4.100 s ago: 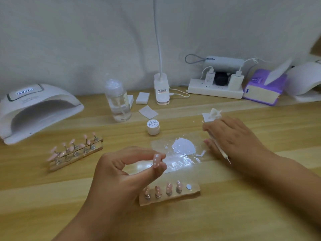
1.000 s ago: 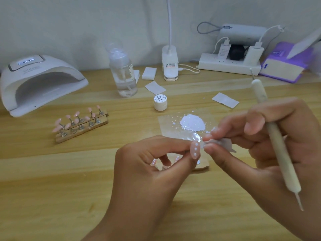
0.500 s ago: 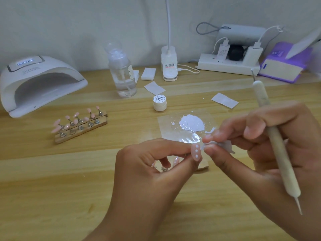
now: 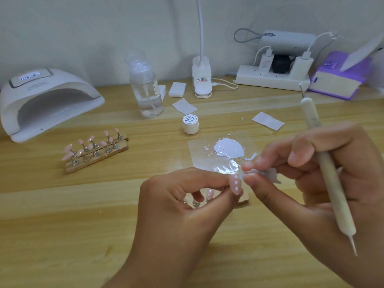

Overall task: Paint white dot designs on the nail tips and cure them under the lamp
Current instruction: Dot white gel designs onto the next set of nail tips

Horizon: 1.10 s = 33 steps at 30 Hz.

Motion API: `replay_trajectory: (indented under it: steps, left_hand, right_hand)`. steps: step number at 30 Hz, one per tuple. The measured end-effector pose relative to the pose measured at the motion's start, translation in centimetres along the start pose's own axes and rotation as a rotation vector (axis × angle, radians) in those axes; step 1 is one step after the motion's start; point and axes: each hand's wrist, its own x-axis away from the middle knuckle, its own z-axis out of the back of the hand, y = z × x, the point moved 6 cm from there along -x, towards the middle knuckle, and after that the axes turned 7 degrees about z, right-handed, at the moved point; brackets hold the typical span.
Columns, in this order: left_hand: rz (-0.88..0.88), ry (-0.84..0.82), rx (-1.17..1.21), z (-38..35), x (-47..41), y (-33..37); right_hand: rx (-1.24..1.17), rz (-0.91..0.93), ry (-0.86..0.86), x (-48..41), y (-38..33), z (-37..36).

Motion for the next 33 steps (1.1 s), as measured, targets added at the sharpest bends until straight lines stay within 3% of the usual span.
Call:
replay_trajectory:
  steps: [33]
  left_hand:
    - [-0.004,-0.003,-0.046,-0.07,-0.11,0.58]
  right_hand:
    - [0.006,-0.011,0.004,0.12,-0.35,-0.09]
